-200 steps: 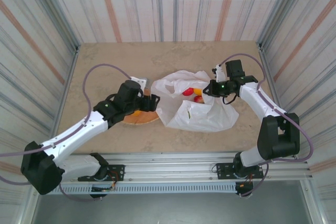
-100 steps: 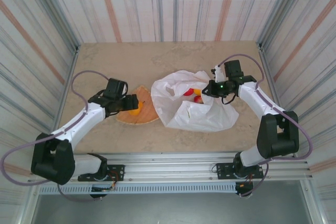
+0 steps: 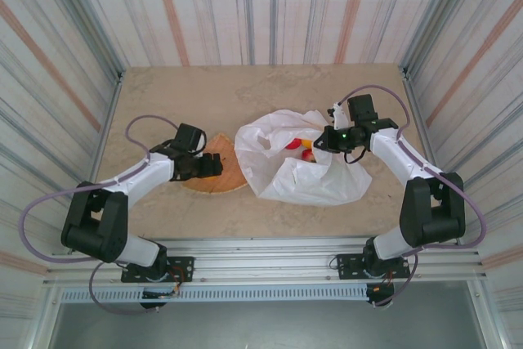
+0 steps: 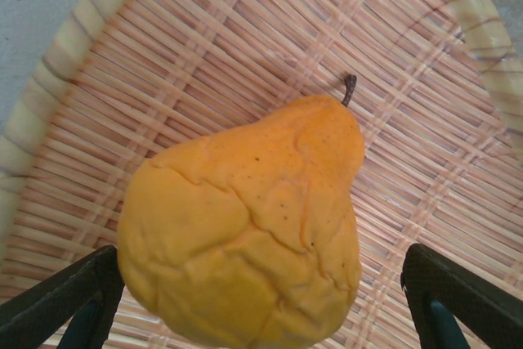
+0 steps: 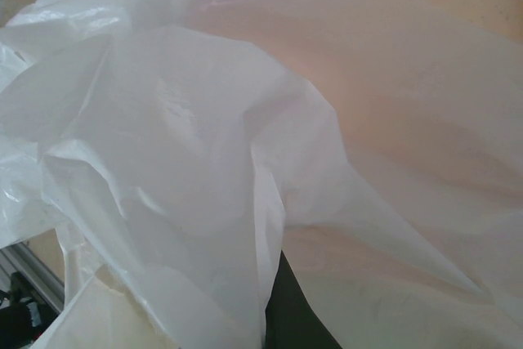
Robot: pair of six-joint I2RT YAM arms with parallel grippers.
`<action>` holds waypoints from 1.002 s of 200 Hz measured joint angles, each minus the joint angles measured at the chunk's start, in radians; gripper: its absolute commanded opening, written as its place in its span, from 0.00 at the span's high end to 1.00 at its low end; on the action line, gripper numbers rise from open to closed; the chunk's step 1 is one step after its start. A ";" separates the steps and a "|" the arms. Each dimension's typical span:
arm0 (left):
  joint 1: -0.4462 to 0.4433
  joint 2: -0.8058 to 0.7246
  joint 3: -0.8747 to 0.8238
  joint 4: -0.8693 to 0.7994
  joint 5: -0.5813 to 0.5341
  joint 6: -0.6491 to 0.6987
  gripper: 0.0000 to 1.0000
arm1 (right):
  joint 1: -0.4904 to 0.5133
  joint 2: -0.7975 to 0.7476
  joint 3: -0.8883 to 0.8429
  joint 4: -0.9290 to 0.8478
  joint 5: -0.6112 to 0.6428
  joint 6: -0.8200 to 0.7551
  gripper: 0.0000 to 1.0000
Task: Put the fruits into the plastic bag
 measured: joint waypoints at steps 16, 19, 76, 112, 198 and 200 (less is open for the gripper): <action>-0.008 0.000 -0.007 0.012 0.004 -0.003 0.09 | 0.000 0.003 0.000 0.002 0.000 0.000 0.97; -0.011 0.000 -0.008 0.014 0.005 -0.004 0.09 | 0.001 0.005 -0.001 0.004 0.000 0.000 0.97; -0.039 0.042 -0.013 0.037 0.010 -0.004 0.16 | 0.015 0.026 -0.001 0.014 0.000 0.006 0.96; -0.039 0.054 -0.015 0.043 0.010 -0.004 0.24 | 0.015 0.026 -0.001 0.014 0.000 0.007 0.96; -0.039 0.060 -0.016 0.064 0.010 -0.004 0.36 | 0.019 0.026 -0.001 0.014 0.000 0.007 0.95; -0.039 0.059 -0.016 0.064 0.010 -0.004 0.36 | 0.019 0.026 -0.001 0.014 0.000 0.007 0.95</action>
